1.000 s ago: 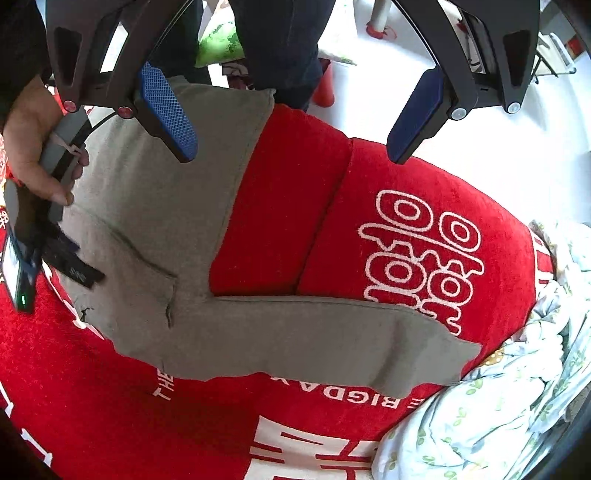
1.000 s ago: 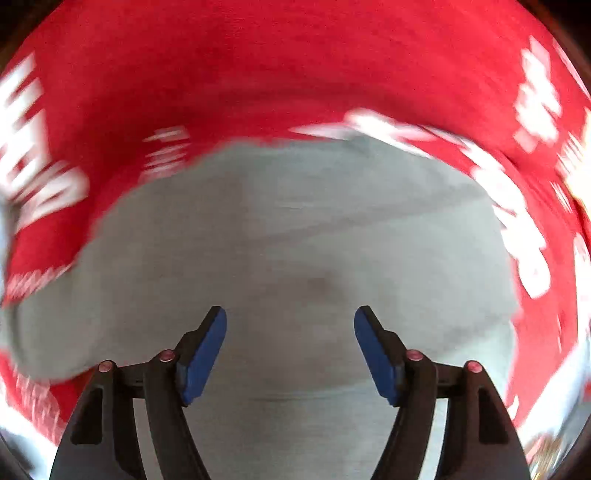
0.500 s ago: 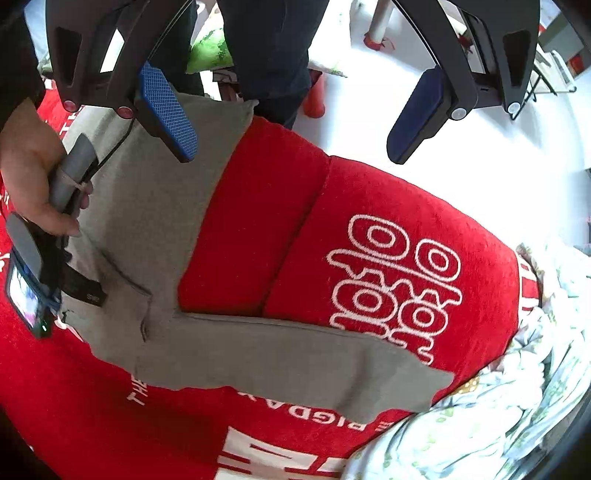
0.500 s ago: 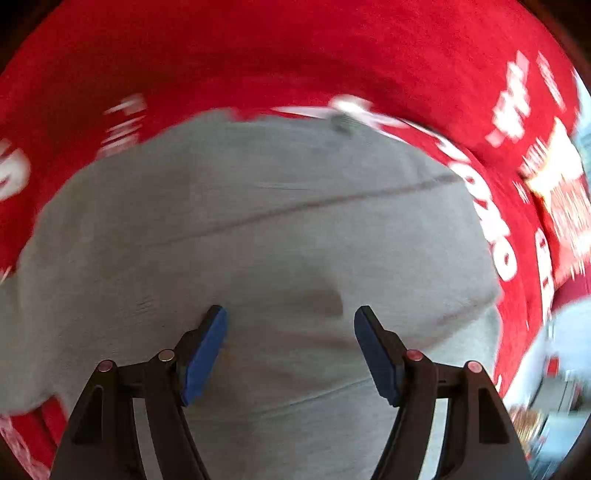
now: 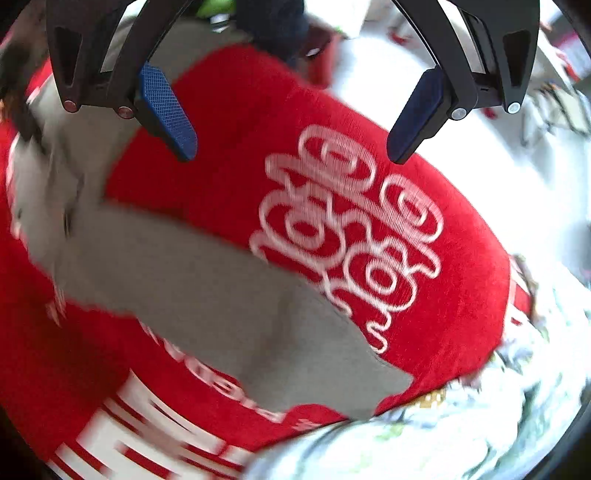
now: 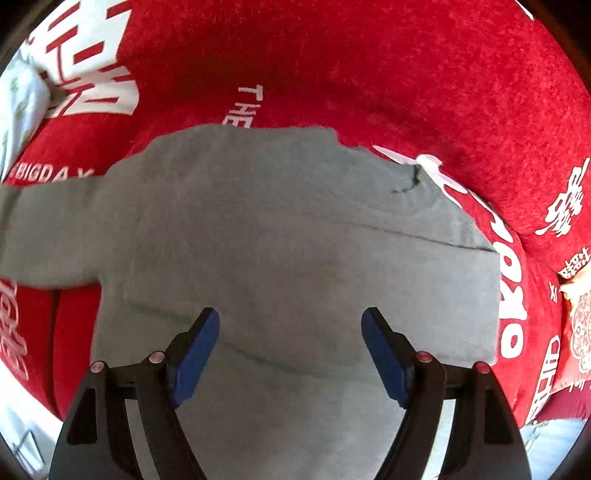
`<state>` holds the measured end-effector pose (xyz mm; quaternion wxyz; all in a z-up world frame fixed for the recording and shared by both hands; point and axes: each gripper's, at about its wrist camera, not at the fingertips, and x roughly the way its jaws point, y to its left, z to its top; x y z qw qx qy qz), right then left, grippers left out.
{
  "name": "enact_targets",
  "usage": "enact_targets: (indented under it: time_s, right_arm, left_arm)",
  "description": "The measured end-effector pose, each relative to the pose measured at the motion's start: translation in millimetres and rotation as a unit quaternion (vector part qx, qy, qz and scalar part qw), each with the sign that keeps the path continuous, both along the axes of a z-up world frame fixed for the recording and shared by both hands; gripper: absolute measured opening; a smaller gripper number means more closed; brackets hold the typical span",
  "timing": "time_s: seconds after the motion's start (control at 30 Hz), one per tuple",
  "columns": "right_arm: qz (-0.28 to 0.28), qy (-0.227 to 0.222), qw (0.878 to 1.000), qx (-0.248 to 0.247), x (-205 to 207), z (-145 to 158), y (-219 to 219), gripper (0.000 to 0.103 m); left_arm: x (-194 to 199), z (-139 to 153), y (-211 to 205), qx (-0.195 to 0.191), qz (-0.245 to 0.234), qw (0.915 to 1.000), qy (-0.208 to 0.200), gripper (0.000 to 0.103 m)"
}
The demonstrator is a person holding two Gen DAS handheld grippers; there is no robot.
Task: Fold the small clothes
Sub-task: 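Move the left tool to the other sleeve cuff and grasp it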
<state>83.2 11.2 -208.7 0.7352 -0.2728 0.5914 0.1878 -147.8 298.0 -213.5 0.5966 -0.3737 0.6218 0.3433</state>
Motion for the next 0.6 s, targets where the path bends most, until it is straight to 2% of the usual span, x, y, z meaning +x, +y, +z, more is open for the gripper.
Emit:
enact_targets:
  time_s: [0.2,0.37,0.47,0.6]
  right_arm:
    - [0.02,-0.003,0.999,-0.036,-3,11,-42,0.082]
    - [0.029,-0.003,0.998,-0.052,-8,22,-50,0.082]
    - [0.043,0.001,0.998,-0.051,-16,28,-43,0.082]
    - [0.072,0.004,0.996,-0.05,-28,35,-26,0.082]
  left_arm:
    - [-10,-31,86,0.01,0.101,0.9941,-0.039,0.103]
    - [-23,-48,135,0.028,0.154,0.9868,-0.042,0.103]
    - [-28,-62,151,0.024,0.173,0.9837,-0.041,0.103]
    - [-9,-66,160,0.07,0.139,0.9878,-0.009,0.103]
